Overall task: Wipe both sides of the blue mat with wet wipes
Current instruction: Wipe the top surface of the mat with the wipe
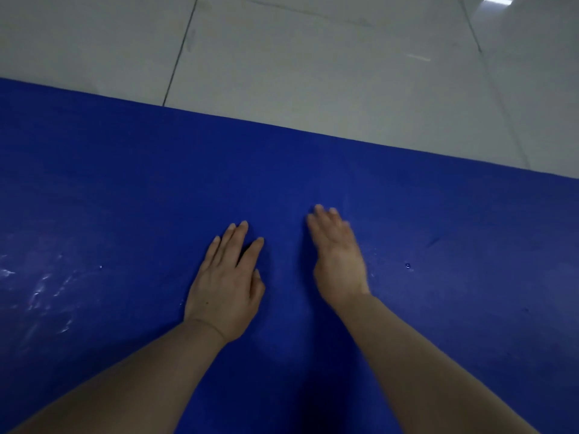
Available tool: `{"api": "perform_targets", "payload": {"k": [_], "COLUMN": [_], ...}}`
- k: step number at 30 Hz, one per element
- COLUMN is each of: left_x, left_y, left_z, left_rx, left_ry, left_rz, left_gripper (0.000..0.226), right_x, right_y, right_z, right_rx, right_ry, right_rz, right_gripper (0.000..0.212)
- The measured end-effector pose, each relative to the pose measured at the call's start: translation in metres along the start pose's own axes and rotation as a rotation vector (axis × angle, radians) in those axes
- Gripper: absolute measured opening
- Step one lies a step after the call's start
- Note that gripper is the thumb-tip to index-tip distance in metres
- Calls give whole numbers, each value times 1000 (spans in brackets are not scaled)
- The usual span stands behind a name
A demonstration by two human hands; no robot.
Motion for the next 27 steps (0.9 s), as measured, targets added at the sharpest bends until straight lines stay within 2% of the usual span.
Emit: {"api": "perform_targets", "payload": {"k": [3, 4, 5, 6, 9, 11, 13, 15, 17, 18, 19, 21, 22, 23, 24, 27], "left_x": [-1, -1, -1, -1, 0, 0, 0, 0, 0, 0, 1, 2, 2, 1, 1, 0], "left_y": [0, 0, -1, -1, -1, -1, 0, -1, -1, 0, 0, 0, 0, 0, 1, 1], "left_z": [-1, -2, -2, -2, -2, -1, -1, -2, -2, -3, -2, -2, -1, -1, -1, 0], "left_rx": [-2, -6, -8, -9, -3, -5, -7, -6, -5, -4, 1, 8, 3, -3, -11, -39], "left_ry": [-3, -3, 0, 1, -9, -12, -9, -6, -7, -6, -2, 9, 13, 16, 17, 27], "left_rz": [1, -1, -3, -5, -3, -2, 4, 6, 1, 2, 5, 5, 2, -3, -6, -5], "left_gripper": [55, 55, 55, 55, 53, 53, 56, 57, 57, 57, 58, 58, 58, 57, 54, 45], "right_x": [-75, -85, -77, -57, 24, 31, -14, -70, -88, -71, -48, 0, 11, 7, -11, -66], "right_y": [4, 7, 6, 4, 6, 15, 24, 40, 46, 40, 33, 27, 29, 28, 27, 21], "right_z": [21, 22, 23, 19, -2, -1, 11, 27, 31, 31, 26, 9, 4, 3, 9, 22], "right_rx": [-49, -54, -61, -62, -7, -3, -44, -88, -127, -123, -102, -40, -13, 9, -4, -33], "right_ry": [34, 34, 49, 68, -37, -69, -27, -2, 11, 19, 16, -22, -38, -49, -23, 14], "right_rz": [-438, -556, -592, -533, -122, -11, -167, -516, -731, -718, -615, -268, -162, -153, -238, -636], "right_gripper": [75, 75, 75, 76, 75, 77, 78, 74, 70, 70, 71, 75, 76, 77, 77, 73]}}
Point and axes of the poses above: each hand's wrist, its own y-axis away from the middle knuckle, its own z-axis out of the back of the hand, x = y × z, the point moved 5 cm from there along -y, towards the middle knuckle, and after that the axes turned 4 degrees about y, right-handed, at the moved point
